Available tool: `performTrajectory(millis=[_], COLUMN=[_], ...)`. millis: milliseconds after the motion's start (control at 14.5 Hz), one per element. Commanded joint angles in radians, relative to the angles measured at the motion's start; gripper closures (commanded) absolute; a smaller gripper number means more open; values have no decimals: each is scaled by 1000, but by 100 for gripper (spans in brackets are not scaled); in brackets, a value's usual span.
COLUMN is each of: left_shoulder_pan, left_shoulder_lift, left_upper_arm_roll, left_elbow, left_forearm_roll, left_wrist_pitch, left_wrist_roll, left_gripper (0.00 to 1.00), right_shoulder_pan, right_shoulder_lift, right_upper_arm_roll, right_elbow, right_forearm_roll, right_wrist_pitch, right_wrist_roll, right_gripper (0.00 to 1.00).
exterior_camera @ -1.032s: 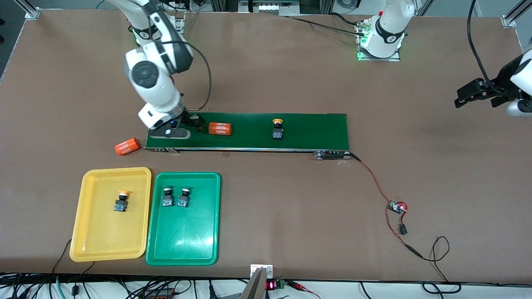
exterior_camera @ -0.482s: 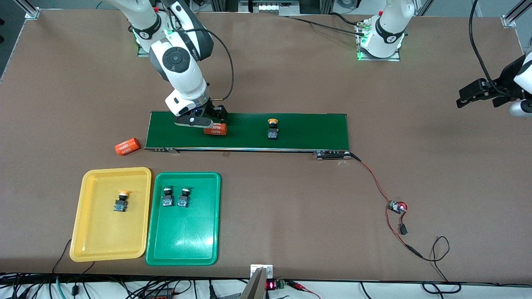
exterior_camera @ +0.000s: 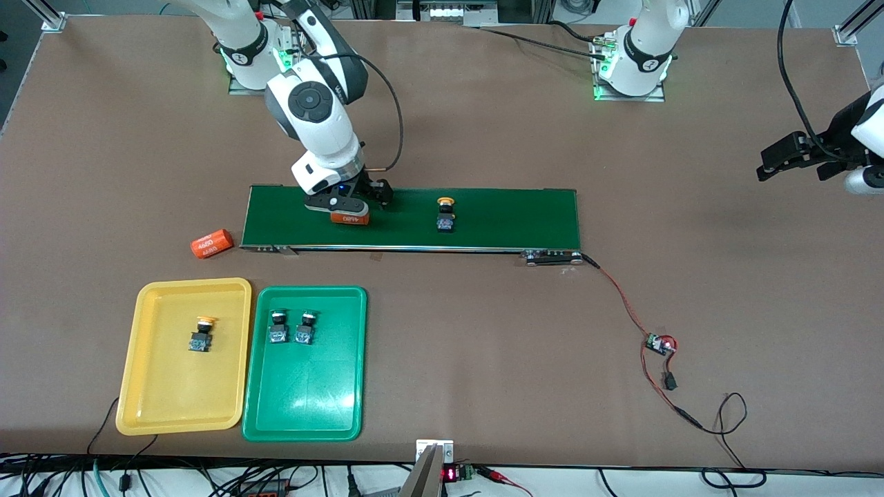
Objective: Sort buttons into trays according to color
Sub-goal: 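Move the right gripper back over the orange button on the belt, then lower the right gripper and grasp the orange-capped button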
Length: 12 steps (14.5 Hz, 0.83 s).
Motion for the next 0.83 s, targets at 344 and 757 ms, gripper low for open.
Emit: performTrajectory(millis=[344, 757], left_shoulder_pan=[5, 8], left_shoulder_lift=[-16, -16], left_upper_arm_roll=[-21, -21], left_elbow=[-7, -12], left_forearm_roll=[-5, -3], left_wrist_pitch=[-1, -2], left_wrist_roll=[13, 13], left_gripper=[0, 0], right_shoulder_pan=[12, 15], right_shoulder_lift=[22, 24], right_upper_arm_roll=[-8, -8], right_elbow=[33, 41], right_forearm_roll=[-7, -4], right_wrist_pitch=[-5, -5], right_wrist_roll=[-147, -107], right_gripper=[0, 0])
